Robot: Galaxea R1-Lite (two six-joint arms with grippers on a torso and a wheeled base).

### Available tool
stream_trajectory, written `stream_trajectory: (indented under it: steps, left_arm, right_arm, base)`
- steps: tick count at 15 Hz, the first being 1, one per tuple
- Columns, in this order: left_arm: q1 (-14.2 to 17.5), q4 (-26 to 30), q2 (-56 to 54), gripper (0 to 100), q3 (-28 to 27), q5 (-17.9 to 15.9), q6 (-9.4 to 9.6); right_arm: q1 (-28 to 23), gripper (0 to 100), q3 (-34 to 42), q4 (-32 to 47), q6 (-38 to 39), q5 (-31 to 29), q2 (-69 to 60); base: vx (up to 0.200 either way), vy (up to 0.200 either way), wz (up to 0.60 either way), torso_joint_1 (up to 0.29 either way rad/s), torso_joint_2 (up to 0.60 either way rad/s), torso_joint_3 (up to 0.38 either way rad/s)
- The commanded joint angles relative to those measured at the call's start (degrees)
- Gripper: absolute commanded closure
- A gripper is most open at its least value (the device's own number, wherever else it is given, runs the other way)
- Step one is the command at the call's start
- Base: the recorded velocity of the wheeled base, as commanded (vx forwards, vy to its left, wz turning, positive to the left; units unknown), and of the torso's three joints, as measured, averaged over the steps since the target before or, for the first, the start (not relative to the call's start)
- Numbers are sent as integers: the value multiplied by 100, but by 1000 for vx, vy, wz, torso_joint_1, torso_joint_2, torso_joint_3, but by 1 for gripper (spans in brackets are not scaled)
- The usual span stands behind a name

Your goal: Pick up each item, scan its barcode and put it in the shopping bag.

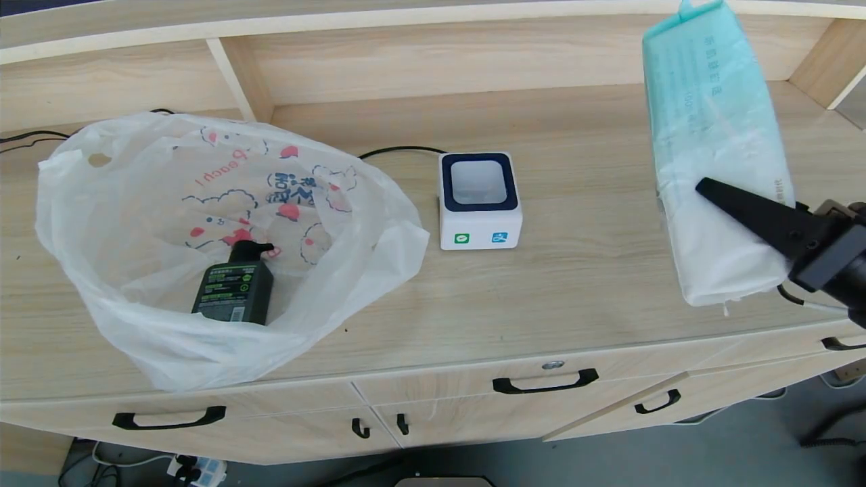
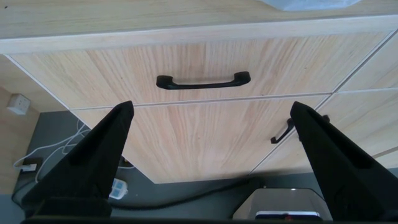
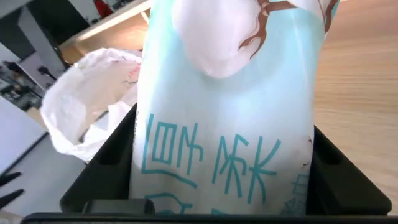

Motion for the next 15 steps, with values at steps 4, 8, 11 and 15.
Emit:
stream_trajectory:
  steps: [4, 8, 11, 15]
  left_arm:
    - [2, 7, 1, 0, 0, -2, -49]
    - [-7, -2, 1, 0, 0, -2, -75]
    - [-7, 7, 1, 0, 0, -2, -67]
    - [-7, 7, 1, 0, 0, -2, -84]
  right_arm:
    - [874, 100, -2249, 2641, -1718, -1206, 96]
    - [2650, 100, -3330, 4162, -2324, -2691, 351]
    - [3362, 100, -3814, 4153, -2271, -3148, 817]
    - [3450, 100, -3875, 4127, -2315, -3209, 1045]
  base:
    - [0, 0, 0, 0, 0, 0]
    - [0, 0, 0, 0, 0, 0]
    - [0, 0, 0, 0, 0, 0]
    - [0, 0, 0, 0, 0, 0]
